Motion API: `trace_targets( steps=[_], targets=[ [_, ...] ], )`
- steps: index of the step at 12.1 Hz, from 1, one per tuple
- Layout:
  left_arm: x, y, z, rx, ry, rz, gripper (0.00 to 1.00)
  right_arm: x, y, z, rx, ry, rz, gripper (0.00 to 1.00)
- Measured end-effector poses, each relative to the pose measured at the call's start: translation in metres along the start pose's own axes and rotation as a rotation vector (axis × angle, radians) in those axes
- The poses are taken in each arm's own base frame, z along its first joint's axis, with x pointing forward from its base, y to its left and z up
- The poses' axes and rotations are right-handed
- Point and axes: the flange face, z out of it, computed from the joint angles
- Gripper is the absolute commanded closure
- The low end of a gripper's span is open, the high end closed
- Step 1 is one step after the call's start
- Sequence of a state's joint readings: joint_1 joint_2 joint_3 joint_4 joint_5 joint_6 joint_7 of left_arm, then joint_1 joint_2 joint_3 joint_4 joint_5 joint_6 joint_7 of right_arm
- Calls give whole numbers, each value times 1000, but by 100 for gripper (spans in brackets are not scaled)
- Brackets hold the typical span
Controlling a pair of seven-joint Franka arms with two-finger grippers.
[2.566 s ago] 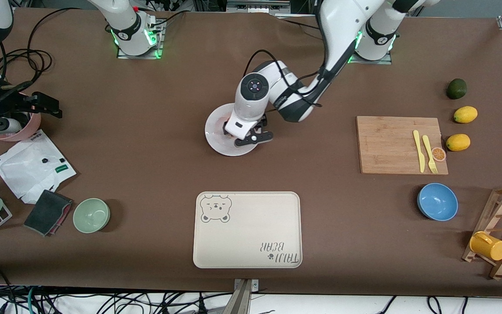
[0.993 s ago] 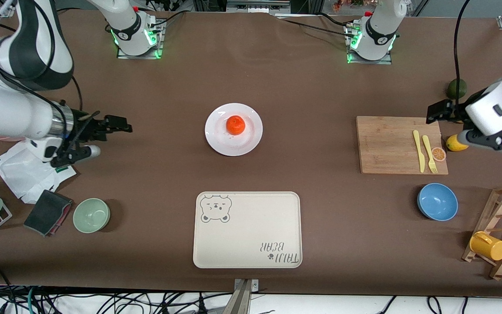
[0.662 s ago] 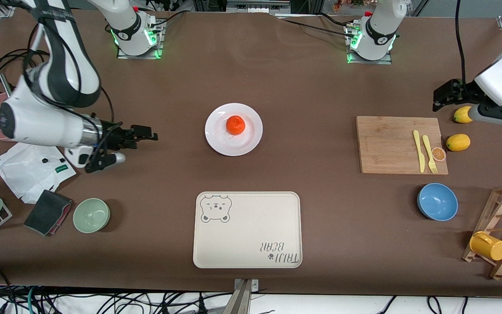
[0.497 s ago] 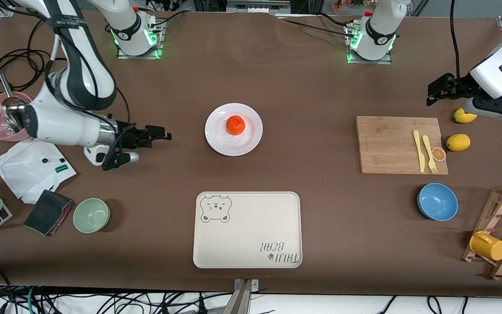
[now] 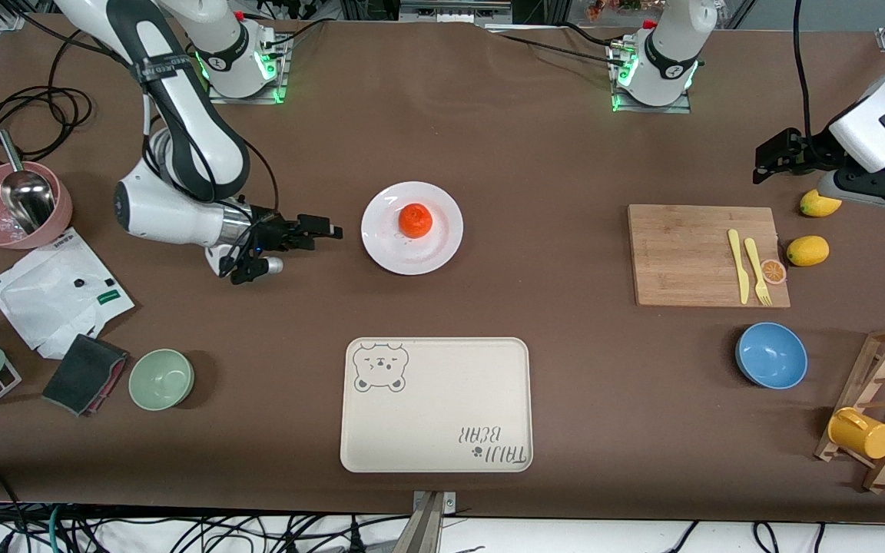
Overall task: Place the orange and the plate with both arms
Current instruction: 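Grip the white plate rim with the right gripper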
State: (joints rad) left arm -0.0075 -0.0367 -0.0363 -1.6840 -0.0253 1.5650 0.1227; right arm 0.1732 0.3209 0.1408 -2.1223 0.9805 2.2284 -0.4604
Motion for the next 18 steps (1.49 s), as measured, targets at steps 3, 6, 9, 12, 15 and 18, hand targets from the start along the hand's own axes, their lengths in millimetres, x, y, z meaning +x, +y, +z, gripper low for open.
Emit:
trace_targets(
  steps=[3,6,9,12,15,18],
  targets=[
    [0,-3,-1,0,7,-5,0,-7,21,30,72,8,13,0],
    [2,-7,-1,0,10,-12,0,-9,31,46,75,-2,31,0],
    [2,-9,-1,0,10,-15,0,-12,33,62,124,4,62,1],
    [2,-9,-1,0,11,-15,0,-16,40,75,143,16,63,5],
    [2,-9,-2,0,12,-15,0,-20,42,80,138,12,65,13],
    [2,-9,-2,0,12,-15,0,-24,46,86,143,26,59,25]
  ],
)
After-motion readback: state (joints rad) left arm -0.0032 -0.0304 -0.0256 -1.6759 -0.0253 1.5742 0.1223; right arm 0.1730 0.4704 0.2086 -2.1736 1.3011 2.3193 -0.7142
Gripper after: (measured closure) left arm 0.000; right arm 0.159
